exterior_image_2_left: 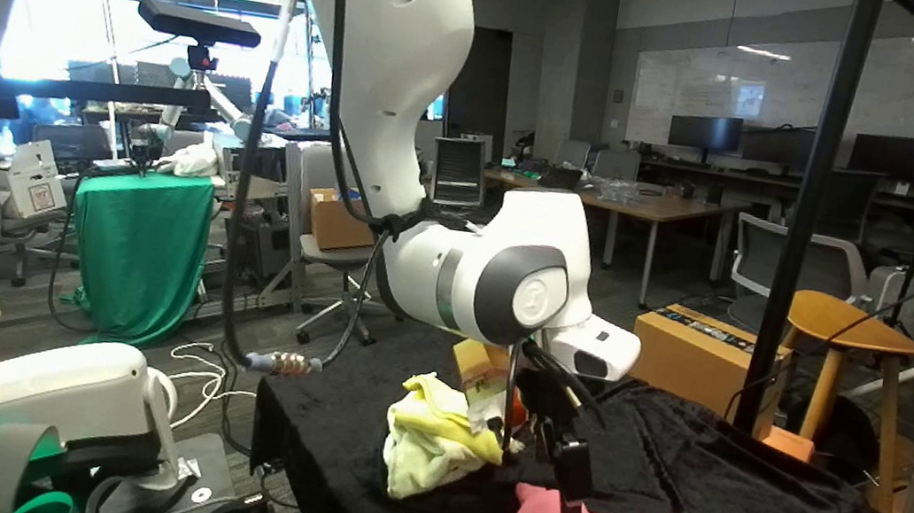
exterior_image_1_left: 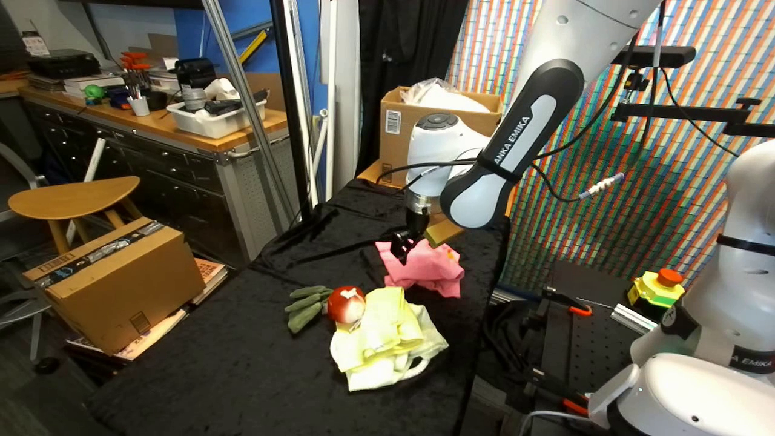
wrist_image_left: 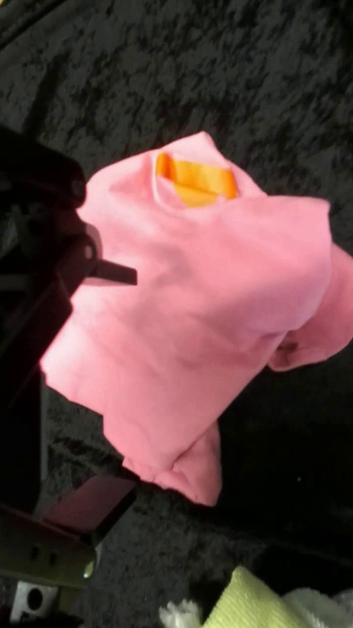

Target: Put the things in one heap

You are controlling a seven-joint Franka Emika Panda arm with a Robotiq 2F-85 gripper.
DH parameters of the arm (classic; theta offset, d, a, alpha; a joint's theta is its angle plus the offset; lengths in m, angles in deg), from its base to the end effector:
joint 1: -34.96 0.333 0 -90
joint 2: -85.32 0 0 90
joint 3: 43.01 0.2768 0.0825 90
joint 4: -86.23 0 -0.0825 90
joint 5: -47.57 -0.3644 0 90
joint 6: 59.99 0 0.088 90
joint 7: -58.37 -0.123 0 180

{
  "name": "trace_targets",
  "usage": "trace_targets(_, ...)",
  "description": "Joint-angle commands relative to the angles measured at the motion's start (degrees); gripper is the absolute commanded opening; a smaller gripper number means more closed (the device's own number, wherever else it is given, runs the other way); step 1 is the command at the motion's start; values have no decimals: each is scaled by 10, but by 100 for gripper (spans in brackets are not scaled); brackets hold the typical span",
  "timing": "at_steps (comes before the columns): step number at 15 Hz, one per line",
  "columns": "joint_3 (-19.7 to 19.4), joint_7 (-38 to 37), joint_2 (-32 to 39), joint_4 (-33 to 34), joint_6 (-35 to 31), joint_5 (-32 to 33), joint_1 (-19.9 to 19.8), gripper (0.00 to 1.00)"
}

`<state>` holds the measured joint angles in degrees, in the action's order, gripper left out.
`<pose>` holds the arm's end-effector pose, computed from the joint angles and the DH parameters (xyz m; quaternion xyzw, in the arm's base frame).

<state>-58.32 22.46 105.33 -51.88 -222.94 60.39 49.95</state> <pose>0.4837 -0.0014 0.1472 0.9757 -0.1985 0.0665 0.0651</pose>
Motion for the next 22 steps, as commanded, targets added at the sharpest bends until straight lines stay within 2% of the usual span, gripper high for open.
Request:
trace_targets(1,-11,-18,15,-6,-21,-10,-10,100)
trace_targets(7,-7,-9,47,-9,-25,-49,-33,100)
trace_targets(13,-10,-5,65,-4,-25,-75,-35,100)
trace_targets(14,-10,-5,65,-3,-25,-78,-34,75)
trace_targets(15,-11,-5,65,-3,-27,-79,-33,75)
trace_targets(16,-12,-6,65,-3,-30,-79,-31,68)
trace_targets(17,-14,-6,63,-3,-31,-77,-29,58)
trace_targets(22,-18,-3,53,-8,-49,-76,-23,22)
